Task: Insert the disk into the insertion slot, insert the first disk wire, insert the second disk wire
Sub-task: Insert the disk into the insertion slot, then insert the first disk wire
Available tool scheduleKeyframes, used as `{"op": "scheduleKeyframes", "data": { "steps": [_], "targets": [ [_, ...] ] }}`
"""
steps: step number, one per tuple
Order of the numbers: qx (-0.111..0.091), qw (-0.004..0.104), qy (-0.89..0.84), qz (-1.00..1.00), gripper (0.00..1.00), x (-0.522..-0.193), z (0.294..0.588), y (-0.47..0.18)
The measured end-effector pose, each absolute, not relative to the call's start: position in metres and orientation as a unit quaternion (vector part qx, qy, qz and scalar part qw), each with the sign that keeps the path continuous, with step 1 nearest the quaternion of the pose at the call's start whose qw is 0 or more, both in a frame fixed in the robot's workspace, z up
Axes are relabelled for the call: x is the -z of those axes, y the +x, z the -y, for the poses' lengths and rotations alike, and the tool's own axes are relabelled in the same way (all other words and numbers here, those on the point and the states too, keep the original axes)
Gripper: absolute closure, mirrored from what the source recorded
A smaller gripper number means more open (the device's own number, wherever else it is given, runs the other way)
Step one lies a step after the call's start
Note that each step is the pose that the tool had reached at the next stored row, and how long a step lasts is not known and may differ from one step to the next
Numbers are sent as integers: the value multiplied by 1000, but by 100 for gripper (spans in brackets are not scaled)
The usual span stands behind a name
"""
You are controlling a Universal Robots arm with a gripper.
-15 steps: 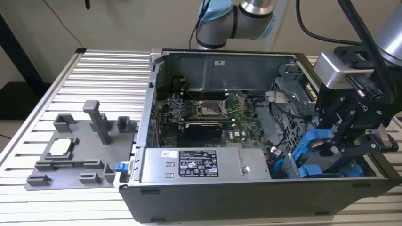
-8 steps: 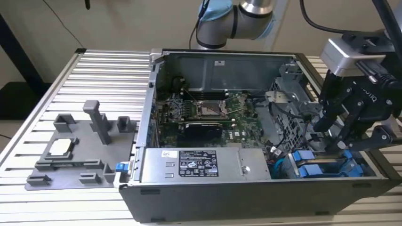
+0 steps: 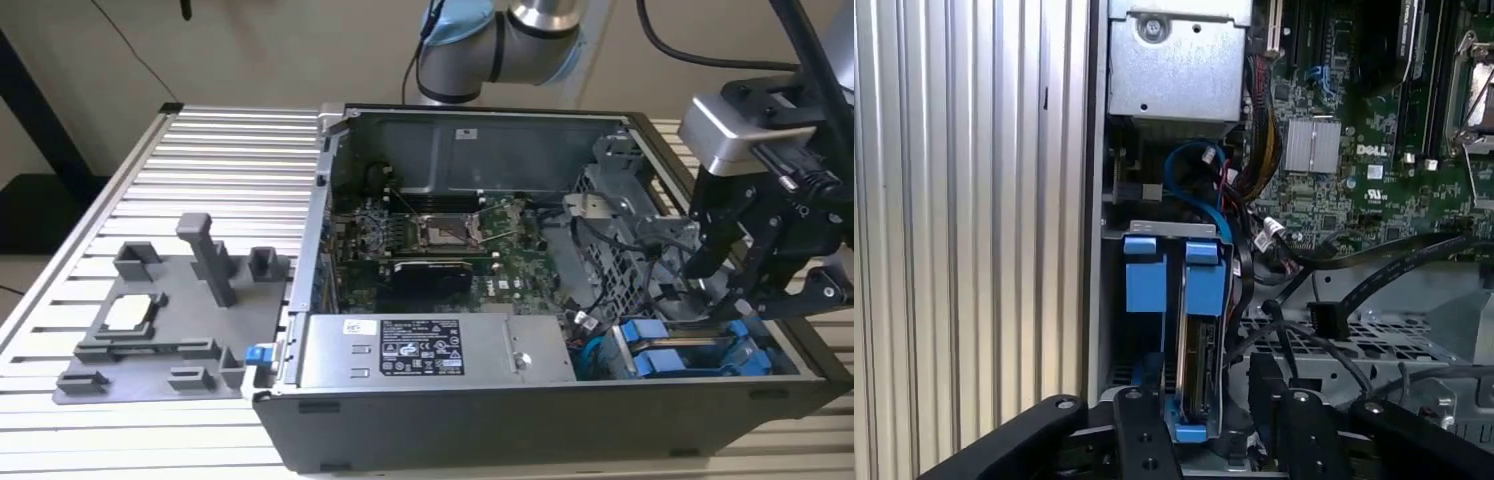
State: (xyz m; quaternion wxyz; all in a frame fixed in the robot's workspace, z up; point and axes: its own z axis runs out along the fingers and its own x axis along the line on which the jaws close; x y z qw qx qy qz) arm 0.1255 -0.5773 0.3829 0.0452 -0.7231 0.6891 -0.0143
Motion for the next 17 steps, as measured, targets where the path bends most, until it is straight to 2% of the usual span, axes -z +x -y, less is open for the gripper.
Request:
{"op": "scheduleKeyframes", "data": {
  "steps": [2,3,17],
  "targets": [
    [21,54,-725,-686,53,-383,577,126],
    [22,55,-726,-686,53,-382,577,126],
    [25,51,-726,-685,53,-379,553,141]
  ]
}}
